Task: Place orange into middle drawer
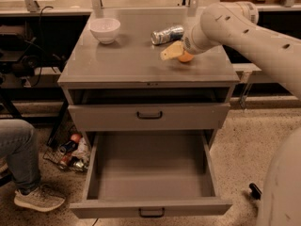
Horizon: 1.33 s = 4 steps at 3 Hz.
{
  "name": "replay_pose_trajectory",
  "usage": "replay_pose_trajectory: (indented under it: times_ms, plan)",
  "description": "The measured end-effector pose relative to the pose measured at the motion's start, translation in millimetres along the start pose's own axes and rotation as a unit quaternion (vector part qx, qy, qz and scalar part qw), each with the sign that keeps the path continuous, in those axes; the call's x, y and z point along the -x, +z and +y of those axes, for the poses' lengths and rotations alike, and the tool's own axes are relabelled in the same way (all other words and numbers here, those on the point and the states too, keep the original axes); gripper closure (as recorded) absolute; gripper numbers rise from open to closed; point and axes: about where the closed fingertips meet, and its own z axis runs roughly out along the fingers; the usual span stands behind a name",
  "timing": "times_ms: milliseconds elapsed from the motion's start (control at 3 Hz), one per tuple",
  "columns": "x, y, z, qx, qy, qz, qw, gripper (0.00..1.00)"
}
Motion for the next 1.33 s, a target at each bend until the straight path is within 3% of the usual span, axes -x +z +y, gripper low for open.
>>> replay_pose_trajectory:
  times_ms: [667,1000,1333]
  plan:
    - [-14.4,4.7,-0.8,0.008,0.021,0.003,0.9998,0.62]
    - [-12.6,-16.0,-3.3,0.024,0.018,-0.029,0.9991,0.85]
    - [-5.8,-60.6,-4.9,0.053,0.003,-0.064,0.9965,1.0]
